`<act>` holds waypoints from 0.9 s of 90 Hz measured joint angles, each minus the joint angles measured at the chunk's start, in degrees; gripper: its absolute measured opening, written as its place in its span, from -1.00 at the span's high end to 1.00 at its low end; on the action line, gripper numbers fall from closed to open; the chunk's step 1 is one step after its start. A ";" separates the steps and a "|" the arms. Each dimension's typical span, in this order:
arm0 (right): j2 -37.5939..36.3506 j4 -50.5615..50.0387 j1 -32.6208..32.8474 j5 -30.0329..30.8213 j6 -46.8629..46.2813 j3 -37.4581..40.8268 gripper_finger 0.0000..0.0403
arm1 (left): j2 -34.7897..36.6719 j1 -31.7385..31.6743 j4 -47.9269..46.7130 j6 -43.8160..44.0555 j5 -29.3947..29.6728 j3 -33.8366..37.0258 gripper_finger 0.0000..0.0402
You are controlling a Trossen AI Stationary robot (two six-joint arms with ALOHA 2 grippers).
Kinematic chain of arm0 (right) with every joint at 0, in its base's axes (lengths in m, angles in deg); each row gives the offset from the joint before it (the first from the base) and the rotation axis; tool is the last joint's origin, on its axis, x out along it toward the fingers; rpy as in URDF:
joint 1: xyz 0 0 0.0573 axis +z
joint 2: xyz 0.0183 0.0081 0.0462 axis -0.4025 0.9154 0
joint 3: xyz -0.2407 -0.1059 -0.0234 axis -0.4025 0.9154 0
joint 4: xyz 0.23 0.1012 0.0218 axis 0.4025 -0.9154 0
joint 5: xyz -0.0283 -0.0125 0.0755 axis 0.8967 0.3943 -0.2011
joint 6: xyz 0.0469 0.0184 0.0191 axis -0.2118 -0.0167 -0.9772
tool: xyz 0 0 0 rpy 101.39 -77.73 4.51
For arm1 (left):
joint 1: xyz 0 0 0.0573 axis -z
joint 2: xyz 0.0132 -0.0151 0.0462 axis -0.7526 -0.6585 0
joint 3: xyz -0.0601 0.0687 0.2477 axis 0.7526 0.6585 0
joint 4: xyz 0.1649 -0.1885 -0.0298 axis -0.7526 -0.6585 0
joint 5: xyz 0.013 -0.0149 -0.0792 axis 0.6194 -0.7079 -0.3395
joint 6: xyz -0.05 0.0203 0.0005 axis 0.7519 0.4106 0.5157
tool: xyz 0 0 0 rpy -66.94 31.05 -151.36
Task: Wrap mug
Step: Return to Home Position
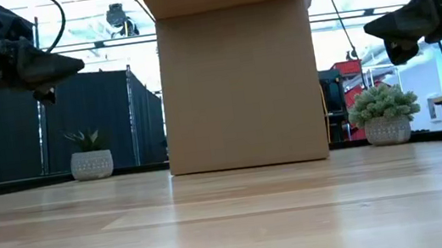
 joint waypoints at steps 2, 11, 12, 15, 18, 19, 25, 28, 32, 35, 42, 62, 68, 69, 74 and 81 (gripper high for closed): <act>-0.01 -0.01 -0.01 -0.01 0.00 0.00 0.99 | 0.00 0.00 0.00 0.00 0.00 0.00 0.98; 0.00 0.00 -0.02 -0.02 0.00 -0.02 0.99 | 0.00 0.00 0.00 0.00 0.00 0.00 0.98; 0.00 0.00 -0.01 -0.02 -0.01 -0.02 0.99 | 0.00 0.00 0.00 0.00 0.00 0.00 0.98; 0.00 -0.01 0.00 -0.01 0.00 -0.02 0.99 | 0.00 0.00 0.00 0.00 0.00 0.00 0.98; 0.00 0.00 0.00 0.00 -0.01 -0.02 0.99 | 0.00 0.00 0.00 0.00 0.00 0.00 0.98; 0.00 0.00 0.00 0.00 -0.02 -0.02 0.99 | 0.00 0.00 0.00 0.00 0.00 0.00 0.98; 0.00 0.00 -0.01 0.00 -0.02 -0.02 0.99 | 0.00 0.00 0.00 0.00 0.00 0.00 0.98; 0.00 -0.01 -0.02 -0.01 -0.01 -0.02 0.99 | 0.00 0.00 0.00 0.00 0.00 0.00 0.98; -0.02 -0.02 -0.02 -0.02 0.00 -0.02 0.99 | 0.00 0.00 0.00 0.00 0.00 0.00 0.98; 0.00 -0.02 -0.01 -0.01 0.00 -0.02 0.99 | 0.00 0.00 0.00 0.00 0.00 0.00 0.98; -0.03 -0.01 -0.02 0.00 0.00 -0.02 0.99 | 0.00 0.00 0.00 0.00 0.00 0.00 0.98; -1.20 0.02 -0.18 0.02 1.53 -0.02 0.99 | 0.00 0.00 0.00 0.00 0.00 0.00 0.98; -1.20 -0.02 -0.60 0.05 2.39 -0.02 0.99 | 0.00 0.00 0.00 0.00 0.00 0.00 0.98; -1.20 -0.02 -0.67 0.05 2.49 -0.02 0.99 | 0.00 0.00 0.00 0.00 0.00 0.00 0.98; -1.20 0.00 -0.90 0.06 2.74 -0.02 0.99 | 0.00 0.00 0.00 0.00 0.00 0.00 0.98; -1.20 0.00 -0.96 0.05 2.80 -0.02 0.99 | 0.00 0.00 0.00 0.00 0.00 0.00 0.98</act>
